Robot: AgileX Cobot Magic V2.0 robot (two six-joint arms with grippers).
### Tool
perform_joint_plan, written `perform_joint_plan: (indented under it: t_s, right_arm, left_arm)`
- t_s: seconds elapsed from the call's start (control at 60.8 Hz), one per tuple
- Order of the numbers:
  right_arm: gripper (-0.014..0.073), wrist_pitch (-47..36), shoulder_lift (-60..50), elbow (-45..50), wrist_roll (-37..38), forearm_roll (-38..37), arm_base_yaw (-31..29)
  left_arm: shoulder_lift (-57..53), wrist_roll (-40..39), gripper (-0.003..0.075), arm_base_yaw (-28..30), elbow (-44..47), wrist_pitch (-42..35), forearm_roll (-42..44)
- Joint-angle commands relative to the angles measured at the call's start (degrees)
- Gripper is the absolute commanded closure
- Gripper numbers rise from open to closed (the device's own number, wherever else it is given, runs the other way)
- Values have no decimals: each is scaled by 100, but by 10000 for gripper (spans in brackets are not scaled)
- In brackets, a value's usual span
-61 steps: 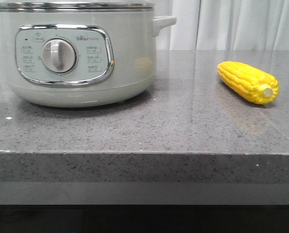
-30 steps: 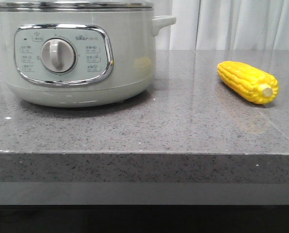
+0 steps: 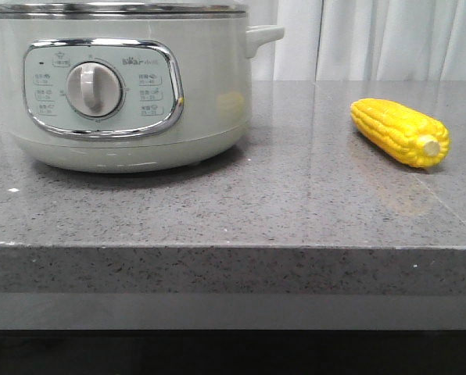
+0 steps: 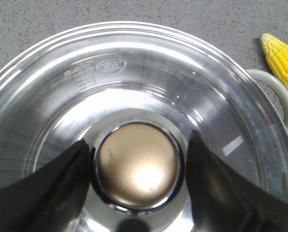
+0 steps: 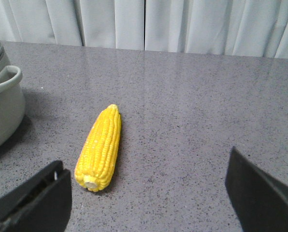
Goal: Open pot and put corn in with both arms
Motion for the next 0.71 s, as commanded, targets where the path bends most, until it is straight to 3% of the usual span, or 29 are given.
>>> perform_joint_plan:
  t_s: [0.0, 0.312, 0.69]
  right_arm:
    - [-61, -465, 66, -220, -23, -39, -38]
    - [-61, -465, 66, -220, -23, -39, -38]
    - [-61, -465, 66, -220, -23, -39, -38]
  left_arm:
    - [-256, -40, 391, -28, -207, -240, -80]
    - [-276, -40, 552, -28, -488, -240, -80]
    - [-904, 126, 565, -28, -683, -336, -80]
